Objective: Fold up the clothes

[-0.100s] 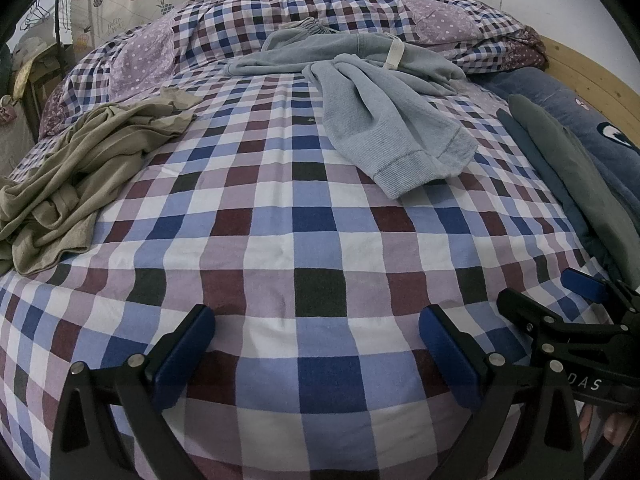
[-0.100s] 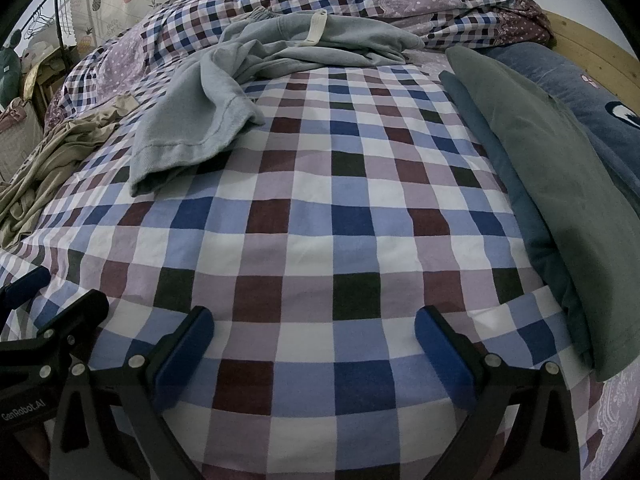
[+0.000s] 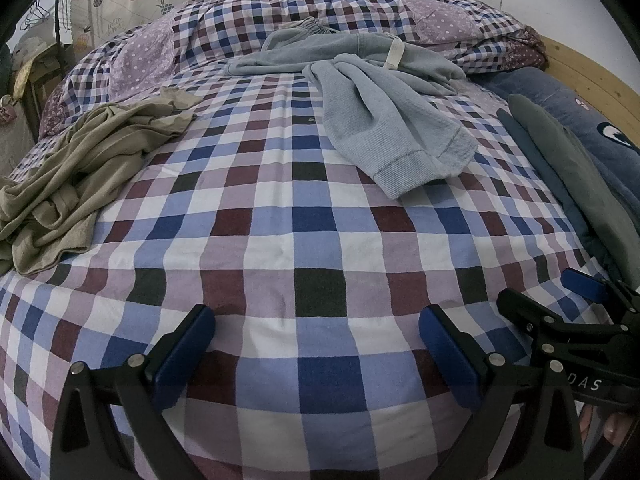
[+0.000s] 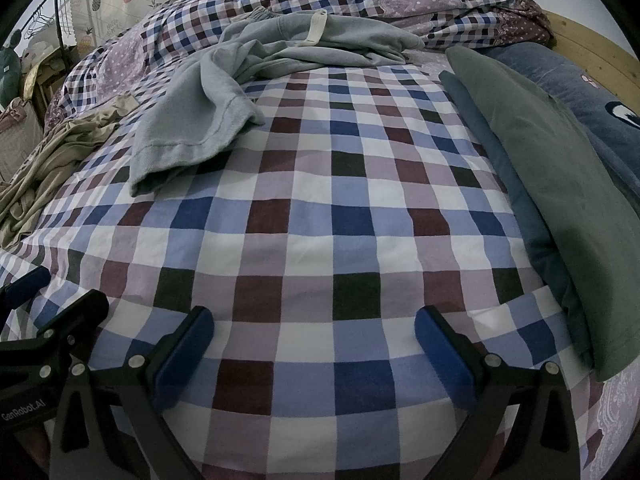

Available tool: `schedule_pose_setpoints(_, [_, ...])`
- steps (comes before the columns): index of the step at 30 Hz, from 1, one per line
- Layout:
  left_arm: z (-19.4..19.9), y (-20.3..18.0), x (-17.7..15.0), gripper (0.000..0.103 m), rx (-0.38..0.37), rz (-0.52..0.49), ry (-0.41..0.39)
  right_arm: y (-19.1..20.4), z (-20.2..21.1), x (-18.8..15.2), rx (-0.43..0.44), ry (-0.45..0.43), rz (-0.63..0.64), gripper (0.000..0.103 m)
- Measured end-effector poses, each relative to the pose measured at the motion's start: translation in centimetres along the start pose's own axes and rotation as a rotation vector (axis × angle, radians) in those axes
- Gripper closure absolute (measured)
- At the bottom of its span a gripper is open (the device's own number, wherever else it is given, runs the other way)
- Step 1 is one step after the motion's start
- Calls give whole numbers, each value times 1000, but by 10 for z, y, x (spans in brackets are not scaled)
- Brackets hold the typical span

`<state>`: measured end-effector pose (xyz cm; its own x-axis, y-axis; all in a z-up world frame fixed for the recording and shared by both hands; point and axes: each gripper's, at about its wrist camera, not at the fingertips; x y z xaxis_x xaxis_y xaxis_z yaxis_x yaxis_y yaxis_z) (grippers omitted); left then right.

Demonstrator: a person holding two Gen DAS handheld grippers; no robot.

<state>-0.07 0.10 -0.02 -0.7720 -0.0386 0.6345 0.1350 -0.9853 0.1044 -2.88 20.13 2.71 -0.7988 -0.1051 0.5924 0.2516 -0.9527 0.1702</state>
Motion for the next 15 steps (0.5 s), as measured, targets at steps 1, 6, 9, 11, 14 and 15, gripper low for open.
schedule_pose_setpoints(1, [0,0,0,0,0,0,0,0,0,0,0,0,0,0])
schedule_pose_setpoints(6, [-1,-2,1,0,2,-3,2,-1,0,0,-2,0,-2,0])
schedule_pose_setpoints(9, [-1,-3,1,0,3,-4,3,0,-1,0,-4,0,-6,0])
schedule_pose_setpoints(11, [0,-3,0,0,5,-7,4,1,-1,0,-5,0,-7,0])
schedule_pose_setpoints(14, [0,-3,0,0,8,-10,3,0,-2,-1,-4,-1,-8,0])
schedule_pose_setpoints(15, [0,-3,0,0,8,-11,3,0,-2,-1,-4,-1,-7,0])
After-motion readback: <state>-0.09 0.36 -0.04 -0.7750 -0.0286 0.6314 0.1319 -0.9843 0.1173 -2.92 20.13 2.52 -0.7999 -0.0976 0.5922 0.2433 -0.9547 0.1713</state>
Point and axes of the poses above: each gripper's, at about its wrist camera, not at the fingertips, and z roughly against the way its jaws point, y to its left, x to its top, and after that the axes turned 11 degrees about x, right-handed
